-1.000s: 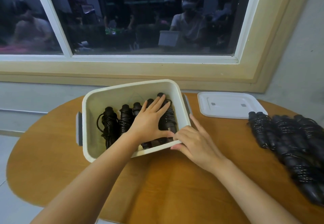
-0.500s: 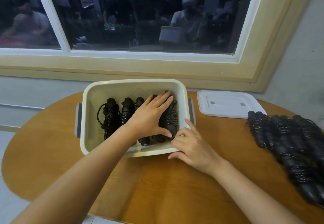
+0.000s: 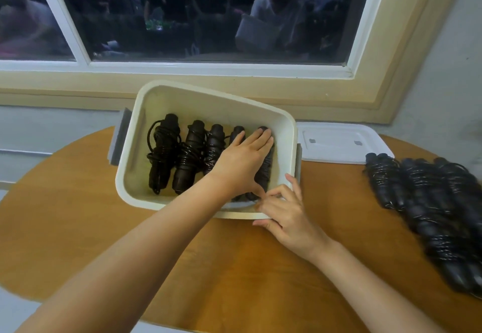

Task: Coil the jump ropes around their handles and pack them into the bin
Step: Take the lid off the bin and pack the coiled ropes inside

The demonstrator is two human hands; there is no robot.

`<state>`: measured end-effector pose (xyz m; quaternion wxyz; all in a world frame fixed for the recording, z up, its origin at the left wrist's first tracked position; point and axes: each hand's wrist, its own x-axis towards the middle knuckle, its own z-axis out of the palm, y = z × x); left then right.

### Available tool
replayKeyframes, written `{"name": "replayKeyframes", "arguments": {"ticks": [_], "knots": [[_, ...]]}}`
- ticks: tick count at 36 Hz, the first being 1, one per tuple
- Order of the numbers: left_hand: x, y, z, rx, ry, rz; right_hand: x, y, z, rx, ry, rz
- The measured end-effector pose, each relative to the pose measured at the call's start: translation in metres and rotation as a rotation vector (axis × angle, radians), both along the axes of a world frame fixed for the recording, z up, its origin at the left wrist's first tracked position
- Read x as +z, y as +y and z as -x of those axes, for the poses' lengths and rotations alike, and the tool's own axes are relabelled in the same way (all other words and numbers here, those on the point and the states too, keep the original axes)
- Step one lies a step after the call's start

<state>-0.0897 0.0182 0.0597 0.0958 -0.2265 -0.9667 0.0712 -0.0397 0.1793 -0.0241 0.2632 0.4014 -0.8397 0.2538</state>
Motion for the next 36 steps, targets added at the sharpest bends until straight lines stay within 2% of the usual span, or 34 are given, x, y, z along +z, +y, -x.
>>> {"name": "replayKeyframes", "arguments": {"ticks": [10,15,18,20,24,27,29,31,36], "knots": [[-0.007,-0.035,-0.002,0.107,0.007,-0.124,0.031,-0.017,0.012,0.110,0.028,-0.090],[-0.010,-0.045,-0.002,0.114,-0.049,-0.175,0.047,-0.017,0.014,0.122,-0.025,-0.209],[-0.004,-0.052,0.000,0.088,-0.095,-0.321,0.056,-0.012,0.014,0.095,-0.037,-0.302],[-0.003,-0.066,-0.001,0.148,-0.083,-0.396,0.059,-0.009,0.013,0.061,-0.068,-0.356],[-0.012,-0.089,-0.010,0.298,-0.097,-0.303,0.068,-0.010,0.010,-0.002,-0.151,-0.362],[-0.016,-0.086,-0.010,0.301,-0.091,-0.254,0.081,-0.029,0.006,-0.164,-0.016,-0.380],[-0.016,-0.082,-0.009,0.307,-0.099,-0.230,0.089,-0.044,0.006,-0.296,0.013,-0.487],[-0.015,-0.082,-0.009,0.314,-0.106,-0.191,0.093,-0.054,0.012,-0.359,-0.047,-0.602],[-0.020,-0.084,-0.017,0.301,-0.082,-0.132,0.101,-0.058,0.028,-0.404,-0.082,-0.868]]}}
